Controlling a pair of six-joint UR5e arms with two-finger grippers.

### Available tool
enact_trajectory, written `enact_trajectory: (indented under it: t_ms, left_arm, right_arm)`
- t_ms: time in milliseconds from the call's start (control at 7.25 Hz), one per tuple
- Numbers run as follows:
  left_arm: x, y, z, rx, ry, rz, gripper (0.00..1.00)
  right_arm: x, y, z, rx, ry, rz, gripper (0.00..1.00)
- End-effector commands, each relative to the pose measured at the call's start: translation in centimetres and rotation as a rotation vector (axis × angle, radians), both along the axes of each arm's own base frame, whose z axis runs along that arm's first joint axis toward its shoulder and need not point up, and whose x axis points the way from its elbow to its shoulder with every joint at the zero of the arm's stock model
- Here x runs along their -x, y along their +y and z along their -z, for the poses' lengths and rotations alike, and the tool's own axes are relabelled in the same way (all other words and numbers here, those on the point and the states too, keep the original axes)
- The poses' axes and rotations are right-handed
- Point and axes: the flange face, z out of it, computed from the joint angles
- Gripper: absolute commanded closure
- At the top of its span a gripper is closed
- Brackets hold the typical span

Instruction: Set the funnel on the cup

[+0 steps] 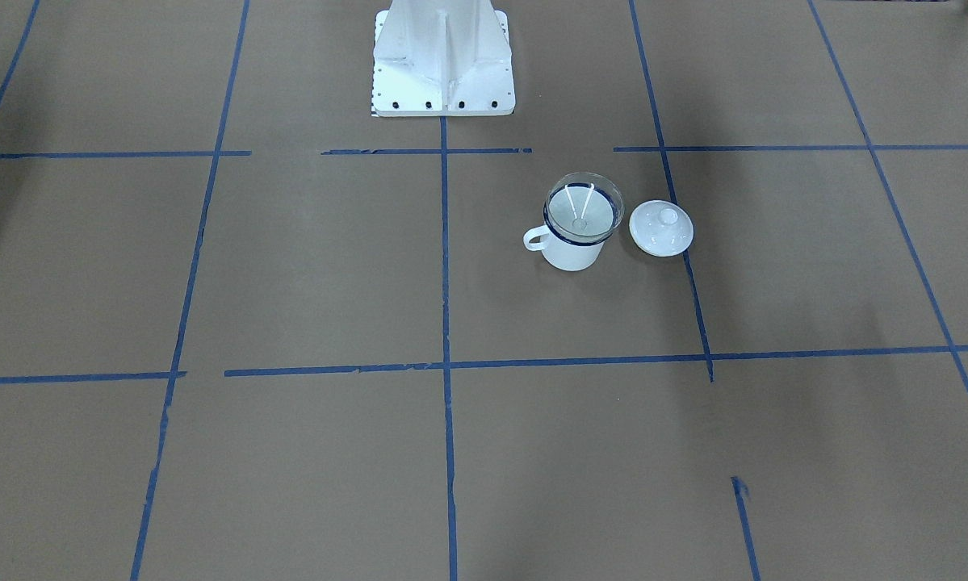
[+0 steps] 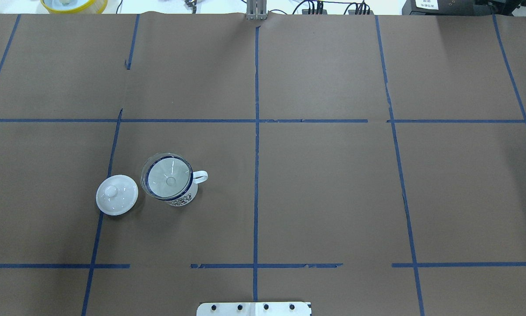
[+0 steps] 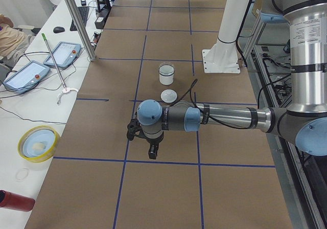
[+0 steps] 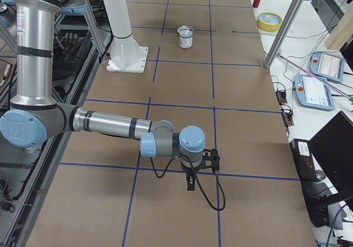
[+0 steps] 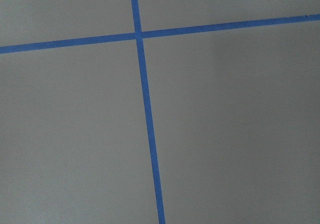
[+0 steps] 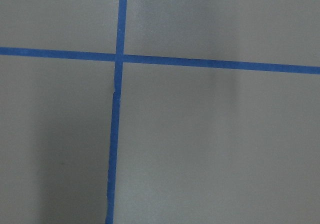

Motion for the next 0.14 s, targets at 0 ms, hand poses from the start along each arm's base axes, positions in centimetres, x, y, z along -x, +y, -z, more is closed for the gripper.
enact_trajectory:
  t_ms: [0]
  left_arm:
    - [0.03,0.03,-0.08,0.001,-0.003,0.000,0.00]
  right_arm:
    - [0.00,0.00,0.00,0.000,0.000,0.000,0.00]
